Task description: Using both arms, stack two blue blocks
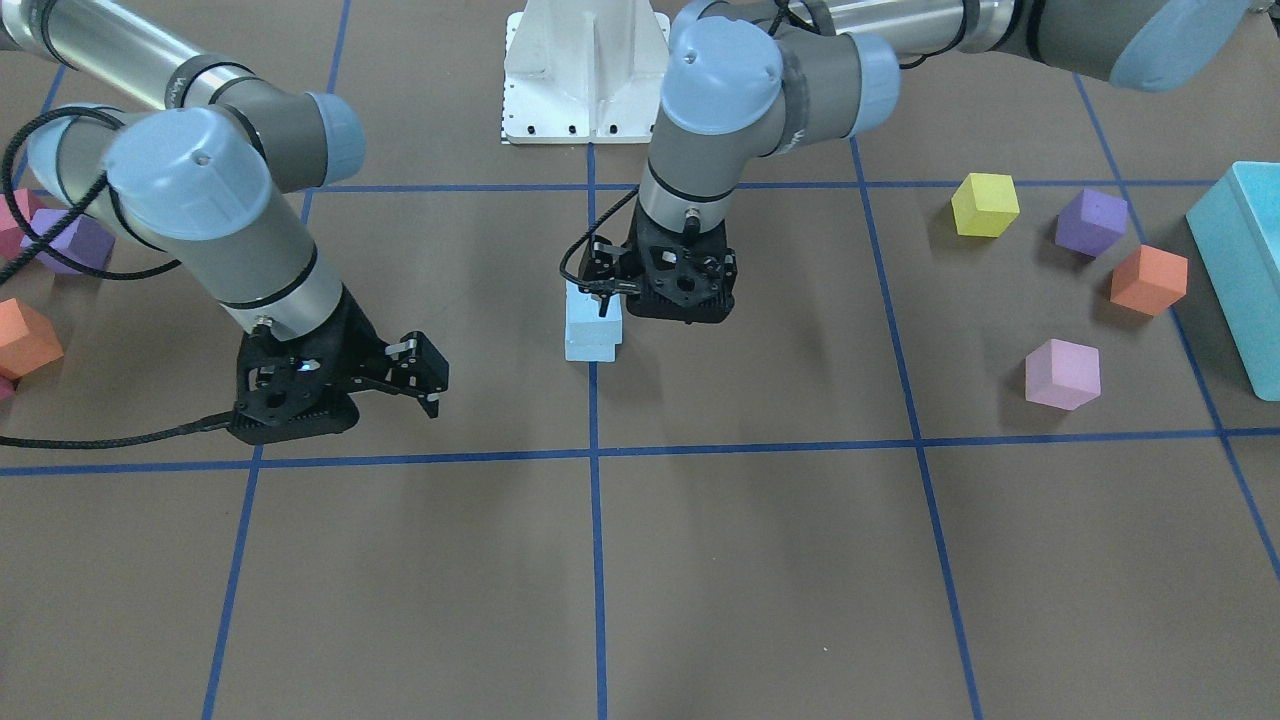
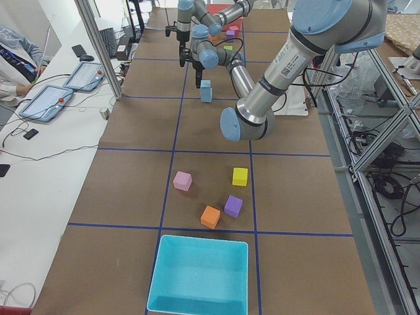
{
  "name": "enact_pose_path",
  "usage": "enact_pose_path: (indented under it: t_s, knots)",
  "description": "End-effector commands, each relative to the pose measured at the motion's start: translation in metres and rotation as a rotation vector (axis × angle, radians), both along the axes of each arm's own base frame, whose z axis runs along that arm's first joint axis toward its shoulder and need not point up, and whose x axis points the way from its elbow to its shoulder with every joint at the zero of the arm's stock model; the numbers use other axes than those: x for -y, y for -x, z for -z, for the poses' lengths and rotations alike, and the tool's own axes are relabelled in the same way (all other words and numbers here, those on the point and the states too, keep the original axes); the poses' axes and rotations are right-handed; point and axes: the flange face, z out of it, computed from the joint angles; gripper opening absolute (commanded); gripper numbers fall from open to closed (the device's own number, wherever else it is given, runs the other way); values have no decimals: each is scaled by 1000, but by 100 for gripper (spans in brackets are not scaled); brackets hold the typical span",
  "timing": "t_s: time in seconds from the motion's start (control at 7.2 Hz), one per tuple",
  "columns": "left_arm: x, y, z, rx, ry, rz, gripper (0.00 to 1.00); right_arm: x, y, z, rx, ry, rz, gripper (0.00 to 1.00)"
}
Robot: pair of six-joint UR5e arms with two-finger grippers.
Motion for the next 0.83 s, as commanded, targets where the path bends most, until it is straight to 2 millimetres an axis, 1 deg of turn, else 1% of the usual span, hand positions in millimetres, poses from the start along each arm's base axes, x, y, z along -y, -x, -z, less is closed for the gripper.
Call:
enact_pose_path:
  t_s: [0.0,0.14,0.28,0.42,0.56,0.69]
  knots:
    - [43,119,-58,-3,-94,-50,98,-28,-85,-36,-35,33,-49,100]
    - [61,172,-93,17,-147,-71,98,-47,-108,-59,-59,25,-30,100]
    - [78,234,-132,34,-186,-90,98,-52,-138,-84,-59,31,8,100]
    - [87,286,-169,60,-188,-105,99,-48,-178,-101,-25,93,-17,100]
    - [91,327,-204,113,-202,-148,99,-53,-213,-129,-26,133,-46,100]
    - [92,364,-236,153,-206,-177,99,-64,-246,-164,-69,89,-6,100]
